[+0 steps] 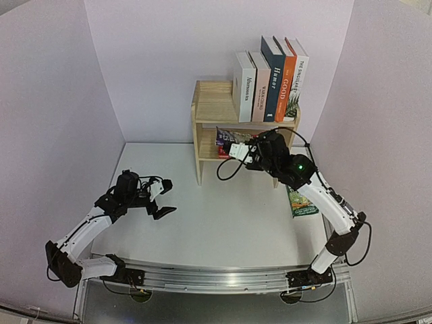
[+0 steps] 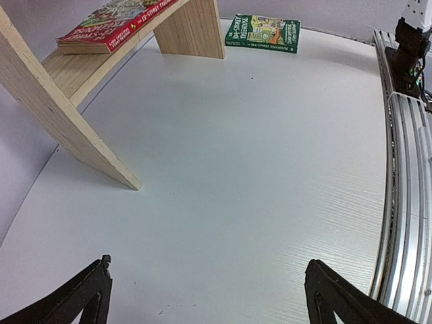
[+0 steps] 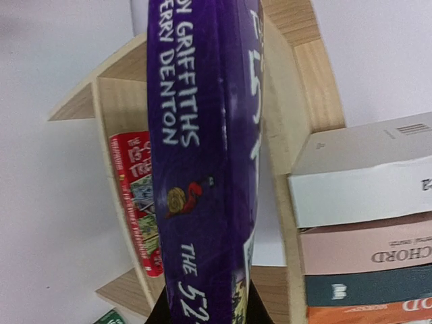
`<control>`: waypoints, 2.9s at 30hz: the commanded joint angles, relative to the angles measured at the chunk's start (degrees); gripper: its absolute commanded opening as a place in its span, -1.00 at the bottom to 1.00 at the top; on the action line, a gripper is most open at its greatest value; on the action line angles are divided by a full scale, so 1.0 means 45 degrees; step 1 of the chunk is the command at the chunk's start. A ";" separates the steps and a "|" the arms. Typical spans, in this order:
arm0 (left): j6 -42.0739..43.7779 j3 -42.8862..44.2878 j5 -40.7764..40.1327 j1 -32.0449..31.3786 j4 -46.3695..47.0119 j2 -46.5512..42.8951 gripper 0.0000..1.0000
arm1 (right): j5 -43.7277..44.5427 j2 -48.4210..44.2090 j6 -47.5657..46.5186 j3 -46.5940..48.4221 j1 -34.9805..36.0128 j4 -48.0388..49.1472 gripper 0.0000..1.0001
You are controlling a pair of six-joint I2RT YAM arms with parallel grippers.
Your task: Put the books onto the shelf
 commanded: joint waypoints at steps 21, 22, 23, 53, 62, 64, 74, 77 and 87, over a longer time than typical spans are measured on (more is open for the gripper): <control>0.0169 -0.0538 -0.0642 0.0001 0.0567 -0.0530 0.99 | -0.1133 0.1938 -0.3899 -0.3215 -0.2025 0.5893 -1.00; 0.0175 -0.0530 -0.0638 -0.0003 0.0548 -0.0511 0.99 | -0.1219 0.1970 -0.3877 -0.3227 -0.2084 0.5923 -1.00; 0.0194 -0.0499 -0.0647 0.0000 0.0533 -0.0484 0.99 | -0.1277 0.2030 -0.3861 -0.3195 -0.2168 0.5944 -1.00; 0.0309 -0.0303 -0.0690 -0.0004 0.0258 -0.0082 0.99 | -0.2533 0.3955 -0.3686 -0.2169 -0.3190 0.5842 -1.00; 0.0323 -0.0419 -0.0760 -0.0005 0.0240 -0.0108 0.99 | -0.2701 0.3621 -0.3568 -0.2362 -0.3206 0.5687 -0.29; 0.0349 -0.0440 -0.0747 0.0002 0.0221 -0.0117 0.99 | -0.2716 0.3491 -0.3574 -0.2388 -0.3206 0.5575 -0.19; 0.0539 -0.0535 -0.0698 0.0002 0.0140 -0.0112 0.99 | -0.3528 0.3278 -0.3281 -0.1637 -0.3225 0.3747 0.57; 0.0568 -0.0579 -0.0693 0.0001 0.0085 -0.0120 0.99 | -0.4023 0.3241 -0.2940 -0.1344 -0.3225 0.3203 0.96; 0.0597 -0.0606 -0.0699 0.0005 -0.0024 -0.0234 0.99 | -0.4170 0.3105 -0.3159 -0.1351 -0.3237 0.1790 0.97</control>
